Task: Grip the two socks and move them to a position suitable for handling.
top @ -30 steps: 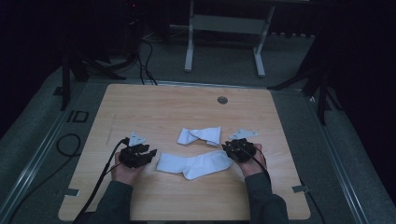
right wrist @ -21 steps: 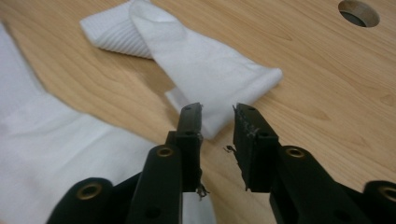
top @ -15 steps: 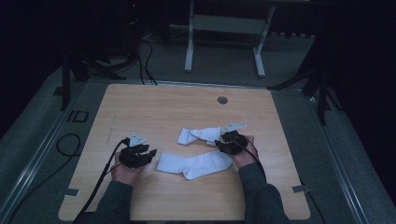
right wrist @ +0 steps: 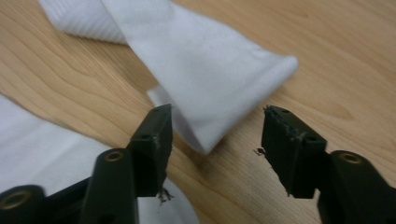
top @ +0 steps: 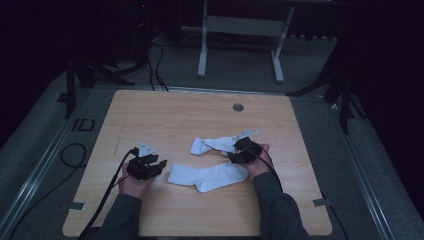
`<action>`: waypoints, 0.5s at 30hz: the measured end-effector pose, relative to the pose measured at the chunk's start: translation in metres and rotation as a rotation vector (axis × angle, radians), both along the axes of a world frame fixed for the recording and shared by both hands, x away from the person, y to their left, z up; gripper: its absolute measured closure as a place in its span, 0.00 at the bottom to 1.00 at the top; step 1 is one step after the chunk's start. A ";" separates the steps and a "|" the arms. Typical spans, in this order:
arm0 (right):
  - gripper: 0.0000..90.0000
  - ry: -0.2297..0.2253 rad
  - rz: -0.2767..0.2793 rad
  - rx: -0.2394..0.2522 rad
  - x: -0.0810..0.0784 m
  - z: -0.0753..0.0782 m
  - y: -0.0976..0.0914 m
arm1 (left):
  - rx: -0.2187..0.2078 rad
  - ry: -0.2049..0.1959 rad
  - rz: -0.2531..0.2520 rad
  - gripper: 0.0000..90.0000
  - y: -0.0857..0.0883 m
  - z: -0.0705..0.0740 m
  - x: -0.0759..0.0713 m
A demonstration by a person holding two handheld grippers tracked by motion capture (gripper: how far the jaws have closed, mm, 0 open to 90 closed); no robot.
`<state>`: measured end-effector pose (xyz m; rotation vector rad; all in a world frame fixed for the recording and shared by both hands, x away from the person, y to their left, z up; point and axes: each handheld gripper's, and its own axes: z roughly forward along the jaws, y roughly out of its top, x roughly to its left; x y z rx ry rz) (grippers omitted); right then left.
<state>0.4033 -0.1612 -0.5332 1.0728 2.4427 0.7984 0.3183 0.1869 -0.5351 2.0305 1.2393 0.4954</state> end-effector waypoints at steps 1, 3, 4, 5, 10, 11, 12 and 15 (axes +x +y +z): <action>0.52 0.007 -0.002 -0.008 0.001 -0.001 0.000 | -0.001 0.000 0.000 0.64 0.000 0.000 0.000; 0.57 0.016 -0.007 -0.010 0.002 -0.003 -0.001 | -0.001 -0.001 0.001 0.64 0.000 0.000 0.000; 0.60 0.019 -0.007 -0.009 0.003 -0.004 -0.001 | 0.000 -0.001 0.001 0.64 0.000 -0.001 0.000; 0.64 0.024 -0.015 -0.011 0.003 -0.004 -0.002 | 0.001 -0.001 0.002 0.64 0.000 -0.001 0.000; 0.82 0.023 -0.018 -0.012 0.005 -0.003 -0.004 | 0.004 -0.003 0.002 0.64 0.000 0.000 0.000; 0.85 0.017 -0.022 -0.014 0.005 -0.003 -0.005 | 0.005 -0.003 0.002 0.64 0.000 0.000 0.000; 0.88 0.019 -0.024 -0.009 0.005 -0.002 -0.006 | 0.006 -0.004 0.003 0.64 0.000 0.000 0.000; 0.94 0.008 -0.027 -0.006 0.005 0.001 -0.009 | 0.007 -0.003 0.004 0.64 0.000 -0.001 0.000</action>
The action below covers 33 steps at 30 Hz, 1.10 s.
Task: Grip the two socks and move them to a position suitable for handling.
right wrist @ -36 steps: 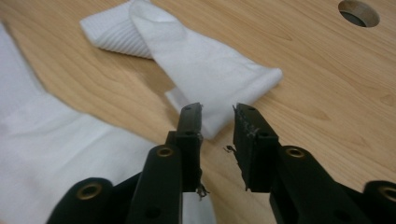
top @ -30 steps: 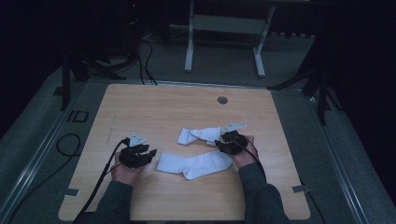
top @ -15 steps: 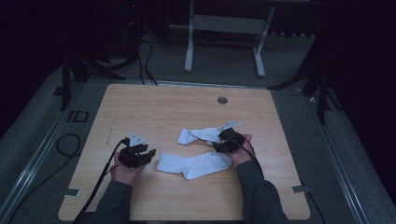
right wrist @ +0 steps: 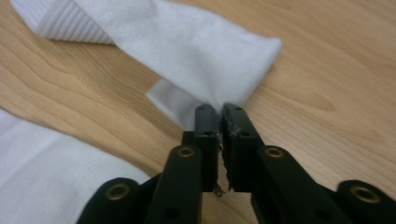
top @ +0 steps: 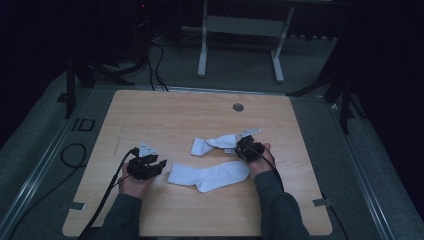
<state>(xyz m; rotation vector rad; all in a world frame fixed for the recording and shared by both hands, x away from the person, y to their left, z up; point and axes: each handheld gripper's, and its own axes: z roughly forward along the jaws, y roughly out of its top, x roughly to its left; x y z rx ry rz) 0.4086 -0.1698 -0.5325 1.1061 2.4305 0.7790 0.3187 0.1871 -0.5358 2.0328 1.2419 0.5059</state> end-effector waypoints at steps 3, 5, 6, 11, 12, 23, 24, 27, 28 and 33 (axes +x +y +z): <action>0.96 -0.015 -0.004 0.002 -0.001 0.005 -0.003 | 0.002 0.001 0.000 0.64 0.000 0.000 0.000; 0.96 -0.031 -0.006 0.003 -0.001 0.008 -0.006 | 0.004 0.001 0.001 0.64 0.000 0.000 0.000; 0.96 -0.040 -0.007 0.004 -0.002 0.011 -0.008 | 0.005 0.001 0.001 0.64 0.000 0.000 0.000; 0.96 -0.099 -0.022 -0.016 -0.003 0.025 -0.015 | 0.007 0.000 0.004 0.64 -0.001 0.000 0.000; 0.96 -0.111 -0.023 -0.017 -0.003 0.028 -0.017 | 0.005 0.001 0.005 0.64 -0.001 0.000 0.000; 0.93 -0.099 0.024 -0.067 -0.004 0.032 -0.017 | 0.011 0.002 0.009 0.64 -0.001 -0.001 0.000; 0.91 -0.083 0.032 -0.072 -0.004 0.027 -0.017 | 0.012 0.002 0.010 0.64 -0.001 -0.001 0.000; 0.84 -0.039 0.052 -0.065 -0.003 0.014 -0.016 | 0.019 0.004 0.012 0.64 -0.001 -0.002 0.000; 0.79 -0.034 0.066 -0.059 -0.004 0.012 -0.017 | 0.019 0.004 0.012 0.64 -0.001 -0.002 0.000; 0.66 -0.050 0.081 0.025 -0.008 0.020 -0.026 | 0.022 0.005 0.010 0.64 -0.001 -0.002 0.000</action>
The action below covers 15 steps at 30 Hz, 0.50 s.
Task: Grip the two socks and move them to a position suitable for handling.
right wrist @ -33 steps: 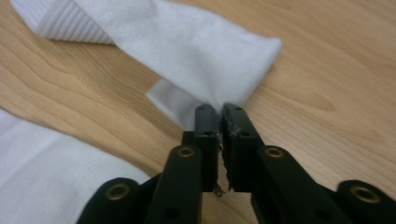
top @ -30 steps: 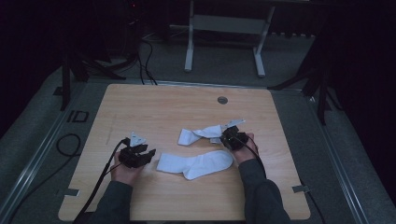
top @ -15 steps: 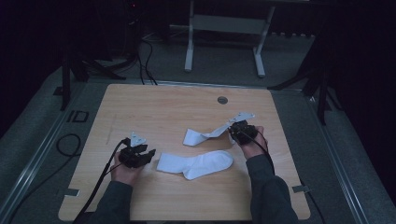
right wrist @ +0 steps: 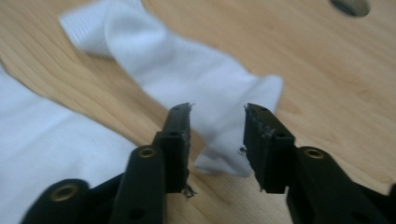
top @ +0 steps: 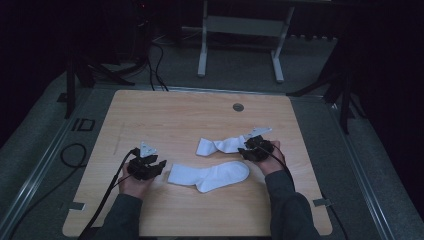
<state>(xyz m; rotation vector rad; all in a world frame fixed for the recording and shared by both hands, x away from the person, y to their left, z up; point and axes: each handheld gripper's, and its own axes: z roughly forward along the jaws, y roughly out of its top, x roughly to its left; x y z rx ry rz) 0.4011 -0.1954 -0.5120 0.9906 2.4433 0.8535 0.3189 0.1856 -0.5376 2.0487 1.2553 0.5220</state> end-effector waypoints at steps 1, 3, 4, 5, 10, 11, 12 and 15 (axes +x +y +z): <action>0.65 -0.007 -0.001 0.022 0.000 0.003 -0.003 | 0.000 -0.001 0.000 0.64 0.000 0.000 0.000; 0.65 -0.022 -0.016 0.060 0.000 0.009 -0.011 | 0.001 -0.001 0.000 0.64 0.000 0.000 0.000; 0.67 -0.028 -0.026 0.069 0.001 0.010 -0.013 | -0.001 -0.002 0.001 0.64 0.000 0.000 0.000; 0.73 -0.035 -0.047 0.073 0.002 0.012 -0.017 | 0.000 -0.002 0.000 0.64 0.000 0.000 0.000; 0.95 -0.032 -0.121 0.037 0.008 0.007 -0.024 | 0.000 0.001 0.000 0.64 0.000 0.000 0.000; 0.98 -0.023 -0.138 0.028 0.011 0.002 -0.025 | 0.000 0.000 0.000 0.64 0.000 0.000 0.000; 0.99 -0.015 -0.142 0.022 0.013 0.000 -0.025 | 0.000 0.000 0.000 0.64 0.000 0.000 0.000; 1.00 0.007 -0.145 -0.005 0.018 -0.009 -0.022 | 0.002 -0.001 0.001 0.64 0.000 0.000 0.000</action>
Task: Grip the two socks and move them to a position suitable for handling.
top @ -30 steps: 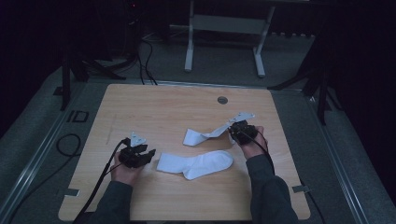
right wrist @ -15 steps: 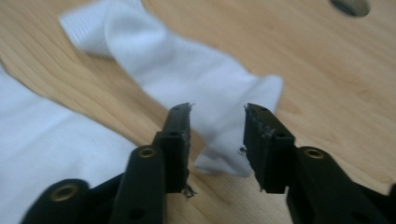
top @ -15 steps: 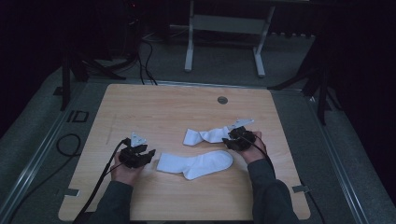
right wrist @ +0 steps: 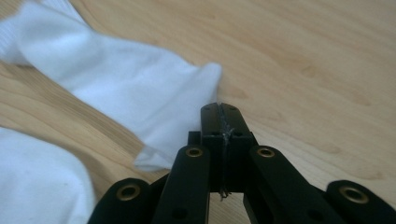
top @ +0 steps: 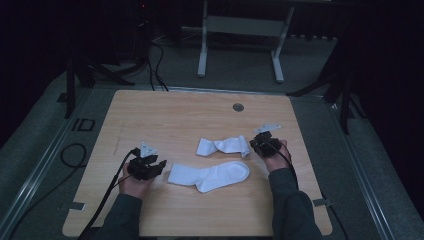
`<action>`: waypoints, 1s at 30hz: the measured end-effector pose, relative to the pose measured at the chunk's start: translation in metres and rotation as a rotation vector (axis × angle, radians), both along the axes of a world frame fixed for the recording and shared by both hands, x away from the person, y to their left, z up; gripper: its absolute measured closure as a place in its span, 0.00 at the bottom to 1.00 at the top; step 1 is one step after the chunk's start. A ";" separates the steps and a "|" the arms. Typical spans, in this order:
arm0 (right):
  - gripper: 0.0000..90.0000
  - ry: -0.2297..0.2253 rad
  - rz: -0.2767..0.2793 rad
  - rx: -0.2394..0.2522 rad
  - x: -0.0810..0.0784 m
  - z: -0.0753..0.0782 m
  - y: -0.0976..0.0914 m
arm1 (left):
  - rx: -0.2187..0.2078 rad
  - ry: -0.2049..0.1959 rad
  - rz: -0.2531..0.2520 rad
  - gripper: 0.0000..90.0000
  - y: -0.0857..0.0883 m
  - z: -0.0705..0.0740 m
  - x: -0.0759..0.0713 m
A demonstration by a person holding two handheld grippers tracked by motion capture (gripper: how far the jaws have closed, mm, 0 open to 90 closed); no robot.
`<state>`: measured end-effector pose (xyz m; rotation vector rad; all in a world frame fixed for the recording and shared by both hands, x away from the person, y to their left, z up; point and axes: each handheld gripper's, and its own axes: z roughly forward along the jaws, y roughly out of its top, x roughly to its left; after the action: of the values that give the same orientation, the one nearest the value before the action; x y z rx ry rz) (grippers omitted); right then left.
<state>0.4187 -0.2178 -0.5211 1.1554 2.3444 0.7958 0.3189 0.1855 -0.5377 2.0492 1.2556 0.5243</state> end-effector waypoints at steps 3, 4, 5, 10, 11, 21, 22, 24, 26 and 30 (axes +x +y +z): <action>1.00 0.024 0.007 -0.016 0.003 -0.007 0.004 | 0.001 -0.002 0.001 0.64 0.000 0.000 0.000; 1.00 0.029 0.010 -0.015 0.003 -0.009 0.005 | 0.002 -0.002 0.001 0.64 0.000 0.000 0.000; 1.00 0.034 0.016 -0.011 0.003 -0.010 0.006 | 0.002 -0.002 0.001 0.64 0.000 0.000 0.000; 0.98 0.035 0.048 0.023 0.001 -0.008 0.014 | 0.001 -0.002 0.001 0.64 0.000 0.000 0.000; 0.97 0.037 0.055 0.025 0.001 -0.008 0.016 | 0.001 -0.002 0.001 0.64 0.000 0.000 0.000; 0.97 0.083 0.054 -0.025 0.004 -0.022 0.021 | 0.005 -0.002 0.004 0.64 0.000 0.000 0.000; 0.97 0.084 0.050 -0.033 0.004 -0.022 0.020 | 0.005 -0.002 0.004 0.64 0.000 0.000 0.000; 0.97 0.085 0.045 -0.042 0.004 -0.021 0.015 | 0.006 -0.003 0.005 0.64 0.001 0.000 0.000; 0.97 0.088 0.036 -0.044 0.004 -0.021 0.009 | 0.007 -0.003 0.004 0.64 0.000 0.000 0.000; 0.97 0.090 0.017 -0.066 0.003 -0.020 -0.003 | 0.008 -0.001 0.002 0.64 0.000 0.000 0.000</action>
<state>0.4221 -0.2211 -0.5415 1.1674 2.4372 0.6797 0.3189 0.1852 -0.5381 2.0541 1.2576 0.5316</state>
